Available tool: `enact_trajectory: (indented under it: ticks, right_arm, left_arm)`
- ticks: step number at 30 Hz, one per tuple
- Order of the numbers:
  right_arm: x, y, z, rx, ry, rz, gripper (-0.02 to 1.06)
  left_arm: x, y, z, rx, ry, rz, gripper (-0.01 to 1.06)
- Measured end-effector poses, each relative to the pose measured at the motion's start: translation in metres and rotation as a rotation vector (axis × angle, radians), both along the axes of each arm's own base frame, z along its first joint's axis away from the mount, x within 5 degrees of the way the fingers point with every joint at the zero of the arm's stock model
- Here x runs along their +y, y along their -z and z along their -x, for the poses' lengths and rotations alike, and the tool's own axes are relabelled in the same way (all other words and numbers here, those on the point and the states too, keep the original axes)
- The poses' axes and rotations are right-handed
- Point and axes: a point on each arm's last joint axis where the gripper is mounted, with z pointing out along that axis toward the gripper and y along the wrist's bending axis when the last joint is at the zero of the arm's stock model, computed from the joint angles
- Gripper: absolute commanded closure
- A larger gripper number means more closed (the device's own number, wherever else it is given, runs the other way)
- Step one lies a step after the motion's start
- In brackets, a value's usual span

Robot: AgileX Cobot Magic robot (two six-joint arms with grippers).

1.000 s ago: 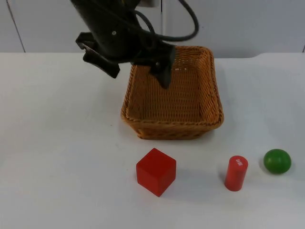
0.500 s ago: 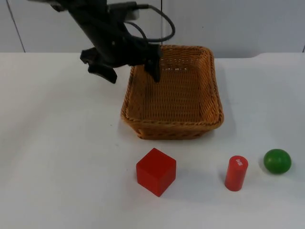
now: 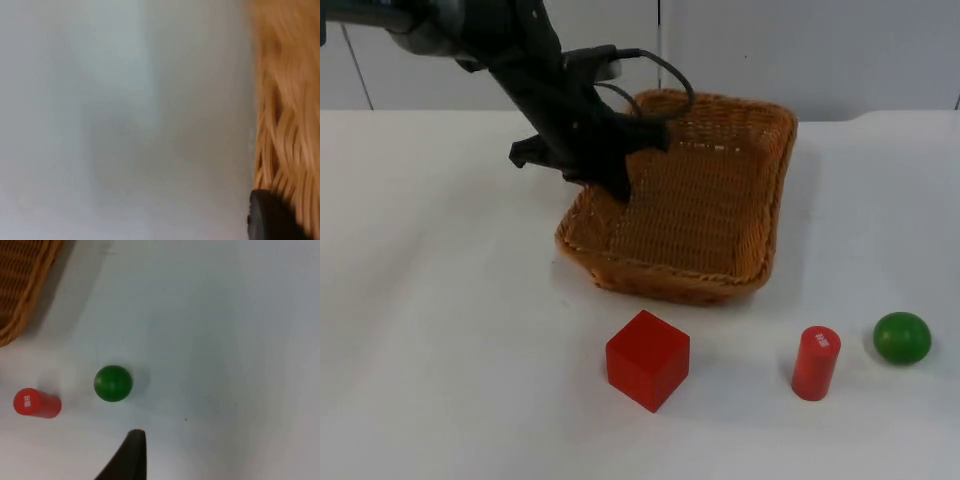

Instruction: Pick up the basket with the left hand and place the object to the left of the red cylinder into the basket with the right hand.

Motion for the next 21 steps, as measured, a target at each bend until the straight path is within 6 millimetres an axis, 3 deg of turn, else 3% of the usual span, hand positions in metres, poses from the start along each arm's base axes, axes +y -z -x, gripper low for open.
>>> enact_trajectory:
  ticks: [4, 9, 14, 15, 18, 21]
  right_arm:
    - [0.0, 0.0, 0.0, 0.0, -0.001, 0.007, -0.01]
    - [0.0, 0.0, 0.0, 0.0, -0.001, 0.007, -0.01]
    - [0.0, 0.0, 0.0, 0.0, 0.0, 0.0, -0.01]
    - [0.0, 0.0, 0.0, 0.0, 0.0, 0.0, -0.01]
    - [0.0, 0.0, 0.0, 0.0, 0.0, 0.0, -0.01]
    - [0.0, 0.0, 0.0, 0.0, 0.0, 0.0, -0.01]
  left_arm:
    - [-0.001, -0.002, -0.001, 0.01, -0.027, 0.046, 1.05]
    - [0.003, -0.027, -0.005, -0.012, -0.081, 0.136, 1.05]
    - [0.01, -0.105, -0.001, -0.104, -0.095, 0.233, 1.05]
    - [0.01, -0.105, -0.001, -0.104, -0.095, 0.233, 1.05]
    - [0.012, -0.145, 0.014, -0.102, -0.052, 0.246, 1.05]
    - [0.014, -0.152, 0.02, -0.078, -0.032, 0.235, 1.05]
